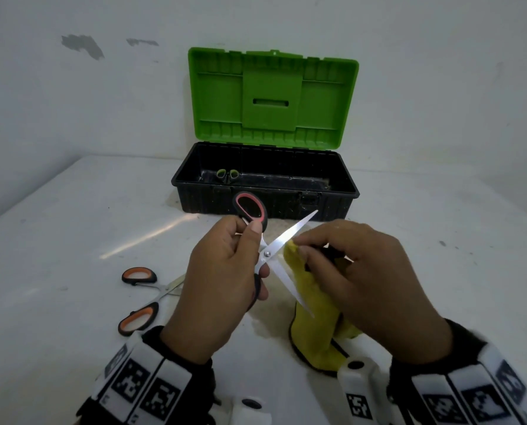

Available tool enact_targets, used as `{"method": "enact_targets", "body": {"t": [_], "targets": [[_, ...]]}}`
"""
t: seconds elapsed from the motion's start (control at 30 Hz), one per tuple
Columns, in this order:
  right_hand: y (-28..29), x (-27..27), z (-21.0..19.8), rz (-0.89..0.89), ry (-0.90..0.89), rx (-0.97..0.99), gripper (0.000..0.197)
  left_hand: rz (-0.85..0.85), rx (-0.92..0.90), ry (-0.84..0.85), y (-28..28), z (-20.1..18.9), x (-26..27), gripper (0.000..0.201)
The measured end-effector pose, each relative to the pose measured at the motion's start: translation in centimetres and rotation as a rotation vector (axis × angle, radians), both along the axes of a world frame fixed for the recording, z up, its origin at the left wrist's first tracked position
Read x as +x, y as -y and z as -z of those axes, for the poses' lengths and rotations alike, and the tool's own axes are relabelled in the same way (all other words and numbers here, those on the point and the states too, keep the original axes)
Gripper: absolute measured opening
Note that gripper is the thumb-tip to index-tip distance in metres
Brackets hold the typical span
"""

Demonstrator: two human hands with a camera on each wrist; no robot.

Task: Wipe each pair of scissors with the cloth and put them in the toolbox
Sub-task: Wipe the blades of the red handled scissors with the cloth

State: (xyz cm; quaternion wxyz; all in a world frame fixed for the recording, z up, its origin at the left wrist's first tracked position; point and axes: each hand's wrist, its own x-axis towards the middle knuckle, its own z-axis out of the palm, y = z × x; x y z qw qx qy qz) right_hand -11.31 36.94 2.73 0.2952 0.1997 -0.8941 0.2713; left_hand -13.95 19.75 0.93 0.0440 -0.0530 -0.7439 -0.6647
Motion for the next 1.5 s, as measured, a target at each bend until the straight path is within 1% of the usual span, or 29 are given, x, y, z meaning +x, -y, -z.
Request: {"method": "enact_targets", "body": {"t": [0.07, 0.2, 0.3, 0.37, 0.47, 0.6, 0.7, 0.8, 0.83, 1.0, 1.17, 1.33, 1.5], "targets": [[0.7, 0.4, -0.4, -0.010, -0.025, -0.063, 0.012, 0.010, -0.004, -0.016, 0.0, 0.1, 0.0, 0.033], [2.6, 0.1, 0.4, -0.026, 0.027, 0.070, 0.014, 0.007, 0.004, -0.068, -0.4, -0.1, 0.3, 0.037], [3.1, 0.0, 1.0, 0.040, -0.005, 0.020, 0.018, -0.012, 0.012, -0.078, -0.4, -0.3, 0.3, 0.033], [3.2, 0.0, 1.1, 0.062, -0.041, -0.023, 0.016, -0.007, 0.027, -0.083, -0.3, -0.2, 0.2, 0.032], [3.4, 0.0, 1.0, 0.067, -0.064, 0.000, 0.013, -0.010, 0.103, -0.069, -0.4, -0.5, 0.2, 0.033], [3.2, -0.1, 1.1, 0.066, -0.044, 0.019, 0.011, 0.009, 0.107, -0.102, -0.3, -0.8, 0.3, 0.028], [2.6, 0.0, 0.8, 0.090, -0.045, -0.064, 0.006, 0.048, 0.114, -0.112, -0.1, -0.4, 0.2, 0.025], [1.5, -0.5, 0.6, 0.111, 0.010, -0.286, 0.004, 0.084, 0.124, -0.122, -0.2, 0.0, 0.3, 0.023], [1.4, -0.6, 0.6, 0.108, 0.040, -0.323, 0.005, 0.085, 0.119, -0.124, -0.3, 0.1, 0.3, 0.023], [2.0, -0.1, 0.8, 0.076, 0.097, -0.316, 0.006, 0.060, 0.051, -0.158, -0.1, 0.1, 0.3, 0.025], [0.8, -1.0, 0.5, 0.159, 0.077, -0.423, 0.011, 0.080, 0.041, -0.144, -0.3, 0.1, 0.4, 0.025], [1.6, -0.5, 1.0, 0.090, 0.134, -0.378, 0.011, 0.070, 0.025, -0.159, -0.1, 0.1, 0.0, 0.026], [-0.1, -2.1, 0.3, 0.208, 0.048, -0.475, 0.011, 0.095, 0.047, -0.156, -0.4, -0.4, -0.1, 0.025]]}}
